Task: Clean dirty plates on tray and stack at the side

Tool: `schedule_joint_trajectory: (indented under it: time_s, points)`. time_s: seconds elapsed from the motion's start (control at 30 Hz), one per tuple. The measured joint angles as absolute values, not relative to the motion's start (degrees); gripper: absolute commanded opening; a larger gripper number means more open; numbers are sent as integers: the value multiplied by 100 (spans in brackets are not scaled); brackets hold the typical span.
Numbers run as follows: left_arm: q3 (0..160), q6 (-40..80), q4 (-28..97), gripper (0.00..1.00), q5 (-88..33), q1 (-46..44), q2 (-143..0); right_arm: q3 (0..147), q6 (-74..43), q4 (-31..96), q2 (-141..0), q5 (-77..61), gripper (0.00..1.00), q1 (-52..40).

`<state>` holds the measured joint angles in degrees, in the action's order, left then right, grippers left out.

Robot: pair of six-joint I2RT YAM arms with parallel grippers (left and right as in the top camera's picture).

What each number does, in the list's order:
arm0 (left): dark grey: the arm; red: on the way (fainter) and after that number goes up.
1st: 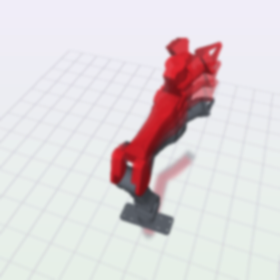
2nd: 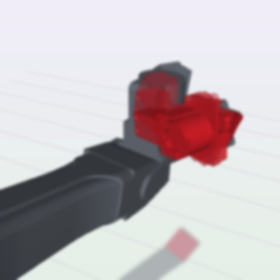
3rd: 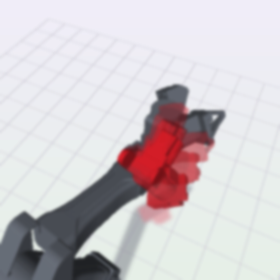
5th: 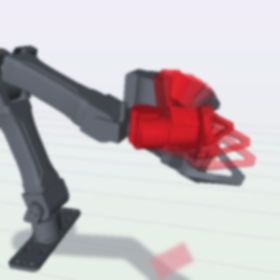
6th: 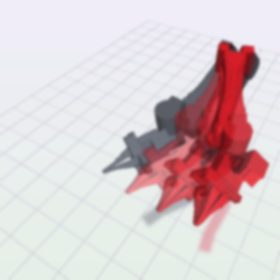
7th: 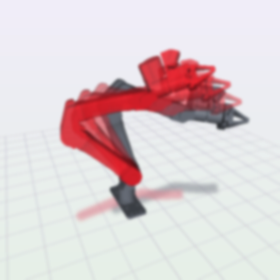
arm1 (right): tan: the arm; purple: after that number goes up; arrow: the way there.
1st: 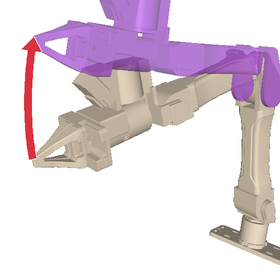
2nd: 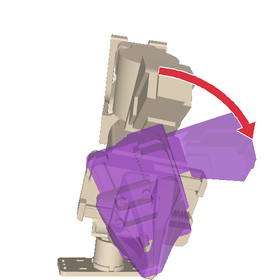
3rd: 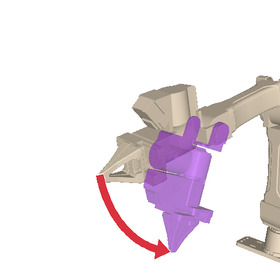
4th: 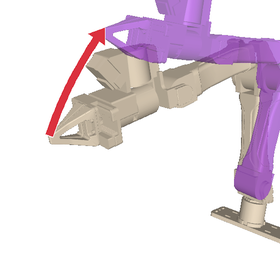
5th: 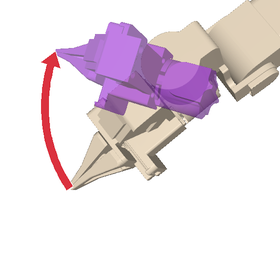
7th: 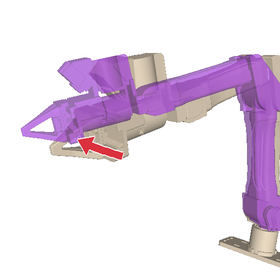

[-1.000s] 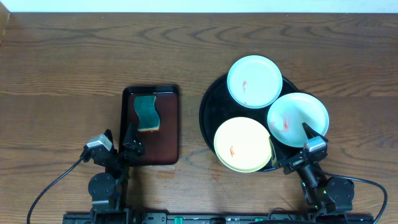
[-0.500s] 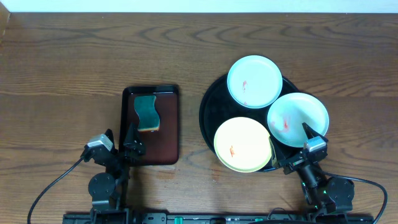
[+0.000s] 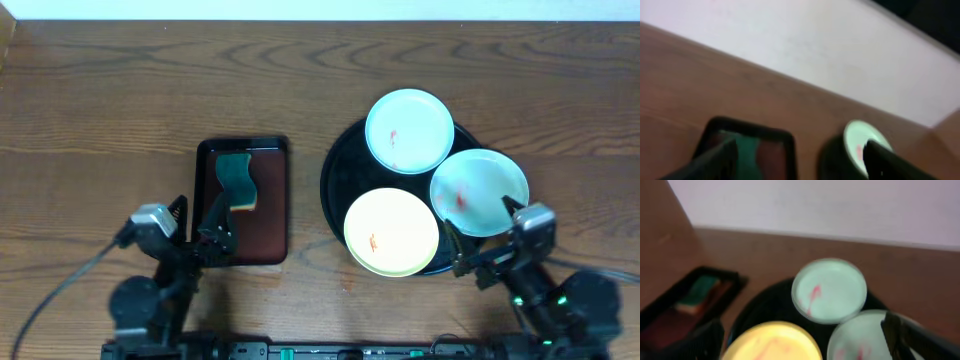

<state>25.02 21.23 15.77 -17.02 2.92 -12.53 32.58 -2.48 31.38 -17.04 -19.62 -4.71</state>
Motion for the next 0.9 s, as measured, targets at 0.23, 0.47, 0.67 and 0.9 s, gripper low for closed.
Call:
schedule_joint_trajectory:
  time_s: [0.23, 0.47, 0.67, 0.9]
  points:
    - [5332, 2045, 4436, 80, -1935, 290, -3430, 5977, -274, 5336, -4001, -1953, 99, -471]
    - [6764, 1898, 6141, 80, -1741, 290, -5258, 7111, -364, 5944, -5446, -2137, 99, -471]
    - [6777, 1785, 6611, 72, -1730, 287, -6318, 7122, -493, 6143, -5848, -2777, 94, -471]
    - [6766, 1732, 6337, 59, -1247, -106, -7662, 7124, -543, 6208, -6058, -3004, 86, -471]
